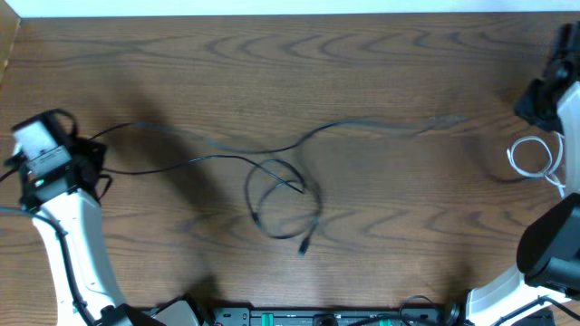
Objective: Untangle cables
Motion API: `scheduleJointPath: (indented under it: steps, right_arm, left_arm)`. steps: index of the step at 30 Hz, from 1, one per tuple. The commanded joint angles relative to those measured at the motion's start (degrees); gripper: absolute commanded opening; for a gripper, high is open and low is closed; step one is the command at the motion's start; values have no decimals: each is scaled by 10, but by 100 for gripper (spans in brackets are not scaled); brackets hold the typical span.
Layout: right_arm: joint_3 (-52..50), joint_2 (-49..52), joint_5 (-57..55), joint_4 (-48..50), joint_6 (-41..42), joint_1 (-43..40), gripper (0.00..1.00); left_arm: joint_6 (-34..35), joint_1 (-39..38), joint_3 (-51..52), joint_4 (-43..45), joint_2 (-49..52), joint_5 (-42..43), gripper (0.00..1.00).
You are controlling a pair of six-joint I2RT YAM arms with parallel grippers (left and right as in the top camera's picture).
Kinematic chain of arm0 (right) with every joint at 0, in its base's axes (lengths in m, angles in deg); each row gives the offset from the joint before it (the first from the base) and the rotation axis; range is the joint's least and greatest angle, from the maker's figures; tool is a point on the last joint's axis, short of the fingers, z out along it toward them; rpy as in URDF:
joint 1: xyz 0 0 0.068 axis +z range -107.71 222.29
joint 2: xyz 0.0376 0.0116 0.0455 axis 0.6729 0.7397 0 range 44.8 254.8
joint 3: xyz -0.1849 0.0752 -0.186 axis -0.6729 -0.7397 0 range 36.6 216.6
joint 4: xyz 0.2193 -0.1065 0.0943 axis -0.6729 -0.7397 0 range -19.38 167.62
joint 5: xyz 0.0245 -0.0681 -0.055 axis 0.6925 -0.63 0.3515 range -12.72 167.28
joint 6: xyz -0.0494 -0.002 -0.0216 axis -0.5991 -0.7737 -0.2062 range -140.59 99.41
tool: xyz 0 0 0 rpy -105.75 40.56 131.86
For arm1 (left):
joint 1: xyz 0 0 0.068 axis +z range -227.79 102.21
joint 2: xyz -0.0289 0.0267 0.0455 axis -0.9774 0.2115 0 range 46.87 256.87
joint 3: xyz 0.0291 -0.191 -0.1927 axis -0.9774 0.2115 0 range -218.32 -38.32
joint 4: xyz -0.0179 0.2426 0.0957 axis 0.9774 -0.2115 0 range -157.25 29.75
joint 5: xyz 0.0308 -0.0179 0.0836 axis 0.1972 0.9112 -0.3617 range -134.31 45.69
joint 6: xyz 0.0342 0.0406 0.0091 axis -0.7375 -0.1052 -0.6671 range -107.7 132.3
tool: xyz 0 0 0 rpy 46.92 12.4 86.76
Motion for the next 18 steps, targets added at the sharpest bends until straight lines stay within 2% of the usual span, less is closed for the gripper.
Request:
scheduleJointPath:
  steps: [1, 4, 6, 12, 14, 18]
  right_arm:
    - [6, -16, -8, 0, 43, -21, 1]
    - [6, -16, 53, 2, 43, -31, 1]
    - [6, -16, 128, 12, 37, -30, 1]
    - [6, -16, 346, 49, -113, 2, 4]
    - [6, -16, 392, 47, -165, 34, 8]
    - [5, -16, 403, 34, -211, 97, 24]
  left_arm:
    - [15, 31, -2, 5, 1, -19, 7]
    - [26, 50, -2, 2, 1, 12, 7]
    - [34, 52, -2, 4, 1, 61, 8]
    - [24, 10, -2, 9, 1, 178, 7]
    - [-14, -30, -2, 13, 1, 200, 7]
    - [-86, -114, -2, 13, 1, 201, 7]
